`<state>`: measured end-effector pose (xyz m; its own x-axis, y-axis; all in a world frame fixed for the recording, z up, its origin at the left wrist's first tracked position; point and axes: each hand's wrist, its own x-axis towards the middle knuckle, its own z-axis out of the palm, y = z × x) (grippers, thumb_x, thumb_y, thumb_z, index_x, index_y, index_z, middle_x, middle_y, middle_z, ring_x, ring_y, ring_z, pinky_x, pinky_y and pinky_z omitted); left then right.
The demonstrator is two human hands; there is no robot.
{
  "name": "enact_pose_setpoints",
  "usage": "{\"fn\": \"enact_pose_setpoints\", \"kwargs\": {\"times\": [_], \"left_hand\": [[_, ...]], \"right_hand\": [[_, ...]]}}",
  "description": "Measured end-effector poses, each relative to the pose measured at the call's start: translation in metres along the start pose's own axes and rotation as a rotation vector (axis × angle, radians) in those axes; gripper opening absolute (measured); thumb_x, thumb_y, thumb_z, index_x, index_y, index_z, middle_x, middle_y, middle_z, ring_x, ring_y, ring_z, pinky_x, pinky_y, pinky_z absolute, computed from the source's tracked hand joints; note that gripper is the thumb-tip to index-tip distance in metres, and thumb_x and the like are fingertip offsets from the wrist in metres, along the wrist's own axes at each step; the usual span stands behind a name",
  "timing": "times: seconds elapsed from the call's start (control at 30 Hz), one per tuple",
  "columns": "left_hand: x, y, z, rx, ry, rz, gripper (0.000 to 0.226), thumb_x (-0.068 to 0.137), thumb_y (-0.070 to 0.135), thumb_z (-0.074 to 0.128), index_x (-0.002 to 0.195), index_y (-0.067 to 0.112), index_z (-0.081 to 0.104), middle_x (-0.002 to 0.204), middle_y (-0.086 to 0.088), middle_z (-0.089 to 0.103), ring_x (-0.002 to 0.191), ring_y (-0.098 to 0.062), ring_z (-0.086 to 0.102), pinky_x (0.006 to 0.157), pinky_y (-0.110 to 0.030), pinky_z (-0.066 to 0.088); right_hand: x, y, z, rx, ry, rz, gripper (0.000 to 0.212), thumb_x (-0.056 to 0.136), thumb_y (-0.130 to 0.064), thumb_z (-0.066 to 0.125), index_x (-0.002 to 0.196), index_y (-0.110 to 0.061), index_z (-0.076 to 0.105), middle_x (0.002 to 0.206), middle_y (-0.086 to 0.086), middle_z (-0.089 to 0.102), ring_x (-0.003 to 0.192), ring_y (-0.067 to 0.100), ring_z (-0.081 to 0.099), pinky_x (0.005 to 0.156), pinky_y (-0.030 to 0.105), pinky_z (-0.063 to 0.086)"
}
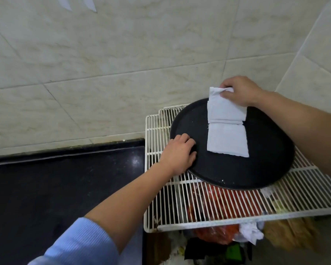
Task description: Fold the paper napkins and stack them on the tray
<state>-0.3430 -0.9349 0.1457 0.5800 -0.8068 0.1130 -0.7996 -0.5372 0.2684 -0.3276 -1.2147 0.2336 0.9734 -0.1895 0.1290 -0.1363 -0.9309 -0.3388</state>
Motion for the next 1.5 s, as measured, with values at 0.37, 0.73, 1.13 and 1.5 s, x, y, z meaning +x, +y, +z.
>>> {"fn": "enact_pose_setpoints", "kwargs": {"times": [0.37,0.73,1.13,1.5], "left_hand": [[-0.001,-0.002,0.006,-0.015,0.071,0.002,0.036,0.092,0.033,0.051,0.122,0.015,0.057,0.121,-0.003,0.052,0.107,-0.022,0.049,0.093,-0.038,0.042],[-0.001,-0.005,0.011,-0.037,0.095,0.004,0.036,0.09,0.031,0.053,0.122,0.013,0.058,0.121,-0.004,0.052,0.109,-0.023,0.048,0.093,-0.037,0.04],[-0.065,-0.062,-0.036,-0.052,0.157,-0.13,0.03,0.091,0.027,0.054,0.119,0.014,0.057,0.112,-0.002,0.056,0.103,-0.021,0.053,0.089,-0.037,0.045],[-0.389,-0.248,-0.1,0.105,-0.05,-0.734,0.024,0.09,0.033,0.051,0.108,0.02,0.059,0.109,-0.001,0.066,0.101,-0.025,0.06,0.081,-0.038,0.05]], "right_hand": [[0.018,0.0,0.001,-0.017,-0.203,-0.007,0.008,0.088,-0.02,0.062,0.095,-0.019,0.066,0.101,0.006,0.064,0.097,0.026,0.058,0.082,0.039,0.047],[-0.008,0.013,0.098,-0.149,-0.003,0.041,0.047,0.099,-0.041,0.037,0.14,-0.018,0.042,0.146,0.009,0.041,0.135,0.03,0.035,0.106,0.049,0.033],[0.006,-0.101,0.075,-0.195,0.104,-0.139,0.047,0.097,-0.047,0.041,0.129,-0.014,0.054,0.132,0.011,0.052,0.123,0.032,0.044,0.097,0.045,0.038],[-0.062,-0.432,0.2,-0.07,-0.127,-0.483,0.035,0.095,-0.045,0.046,0.111,-0.018,0.062,0.11,0.009,0.064,0.102,0.032,0.058,0.081,0.039,0.049]]}}
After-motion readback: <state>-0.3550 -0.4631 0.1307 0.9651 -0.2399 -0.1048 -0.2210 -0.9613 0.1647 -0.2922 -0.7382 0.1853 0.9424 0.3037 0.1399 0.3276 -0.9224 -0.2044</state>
